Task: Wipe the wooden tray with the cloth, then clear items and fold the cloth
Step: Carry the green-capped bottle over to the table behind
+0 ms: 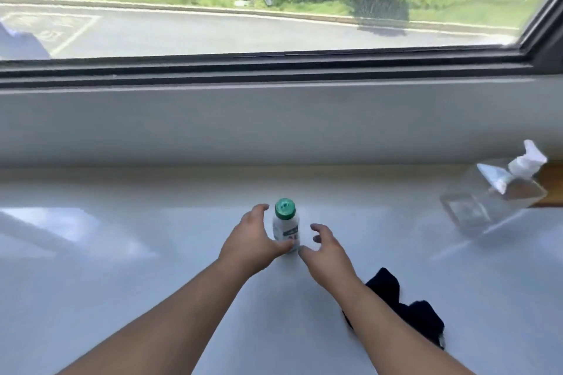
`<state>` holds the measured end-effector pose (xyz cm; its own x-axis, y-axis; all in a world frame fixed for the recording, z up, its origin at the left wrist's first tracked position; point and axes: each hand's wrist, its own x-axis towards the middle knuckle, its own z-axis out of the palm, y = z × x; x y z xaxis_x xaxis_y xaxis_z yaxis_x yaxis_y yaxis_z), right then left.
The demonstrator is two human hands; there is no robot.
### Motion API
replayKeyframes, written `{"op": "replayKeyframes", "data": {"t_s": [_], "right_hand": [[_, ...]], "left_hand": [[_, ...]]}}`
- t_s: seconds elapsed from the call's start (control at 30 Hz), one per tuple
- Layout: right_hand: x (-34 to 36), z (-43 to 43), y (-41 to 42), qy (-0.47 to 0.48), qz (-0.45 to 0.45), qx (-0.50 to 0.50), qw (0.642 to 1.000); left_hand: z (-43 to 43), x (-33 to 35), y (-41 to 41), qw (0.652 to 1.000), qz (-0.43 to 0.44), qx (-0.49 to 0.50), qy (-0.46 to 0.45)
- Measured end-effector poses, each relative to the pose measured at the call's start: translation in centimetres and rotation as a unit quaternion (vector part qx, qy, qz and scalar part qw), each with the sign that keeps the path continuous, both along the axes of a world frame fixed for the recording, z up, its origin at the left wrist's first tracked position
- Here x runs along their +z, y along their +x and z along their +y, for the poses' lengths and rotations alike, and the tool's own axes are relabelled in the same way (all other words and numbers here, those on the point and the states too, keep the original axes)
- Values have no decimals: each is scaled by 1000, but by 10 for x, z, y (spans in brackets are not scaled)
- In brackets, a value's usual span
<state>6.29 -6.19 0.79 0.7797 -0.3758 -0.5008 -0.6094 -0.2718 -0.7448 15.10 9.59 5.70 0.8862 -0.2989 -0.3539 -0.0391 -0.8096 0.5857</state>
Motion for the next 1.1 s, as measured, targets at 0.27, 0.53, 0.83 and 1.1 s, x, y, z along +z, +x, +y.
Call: {"op": "replayKeyframes", "data": {"t_s": [0.27, 0.53, 0.83, 1.1], "right_hand": [[-15, 21, 30, 143, 12, -4, 990], [13, 133, 55, 186, 7, 104, 977], [45, 429, 19, 190, 35, 355, 915], [31, 718, -153, 137, 100, 575, 800]], "left_hand": [[-10, -12, 12, 999, 12, 21, -38], [136, 23, 1, 980, 9, 178, -84], [424, 55, -116, 906, -59, 410, -87], [677, 40, -352, 793, -58, 604, -57]]}}
